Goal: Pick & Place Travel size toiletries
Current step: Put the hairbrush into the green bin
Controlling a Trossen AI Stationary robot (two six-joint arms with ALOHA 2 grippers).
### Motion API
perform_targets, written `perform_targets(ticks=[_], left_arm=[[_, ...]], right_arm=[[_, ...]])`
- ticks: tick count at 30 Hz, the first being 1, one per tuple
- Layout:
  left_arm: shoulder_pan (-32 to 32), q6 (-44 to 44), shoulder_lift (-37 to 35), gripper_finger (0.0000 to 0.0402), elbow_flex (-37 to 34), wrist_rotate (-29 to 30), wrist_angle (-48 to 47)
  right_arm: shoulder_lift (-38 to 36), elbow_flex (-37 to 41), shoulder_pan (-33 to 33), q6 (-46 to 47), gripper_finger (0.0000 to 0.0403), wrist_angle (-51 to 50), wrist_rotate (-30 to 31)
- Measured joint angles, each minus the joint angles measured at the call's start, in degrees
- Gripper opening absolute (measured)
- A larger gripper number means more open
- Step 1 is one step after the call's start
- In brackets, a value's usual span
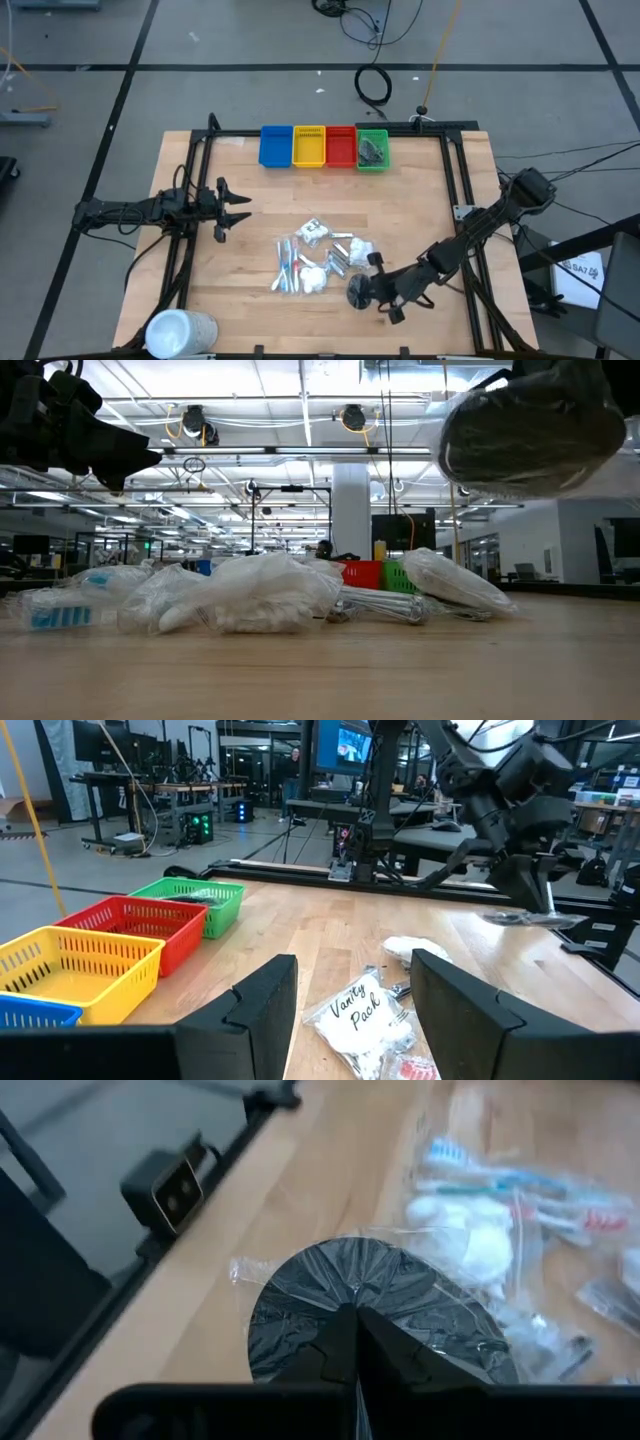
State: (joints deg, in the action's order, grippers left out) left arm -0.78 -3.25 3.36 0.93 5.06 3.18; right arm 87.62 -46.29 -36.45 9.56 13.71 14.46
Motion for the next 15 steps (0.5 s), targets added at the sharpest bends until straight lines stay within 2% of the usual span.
perform_targets(ticks=[3, 15], left_arm=[[0.0, 0.0, 0.0, 0.0191, 0.0, 0.0, 0.0], [0.0, 0.0, 0.0, 0.0191, 0.0, 0.0, 0.0]], right_arm=[[-0.4, 3.8, 0.1, 0.0, 0.0000, 8.4, -1.3], [-7.2, 16.6, 0.9, -2.5, 0.0000, 31.2, -1.3]])
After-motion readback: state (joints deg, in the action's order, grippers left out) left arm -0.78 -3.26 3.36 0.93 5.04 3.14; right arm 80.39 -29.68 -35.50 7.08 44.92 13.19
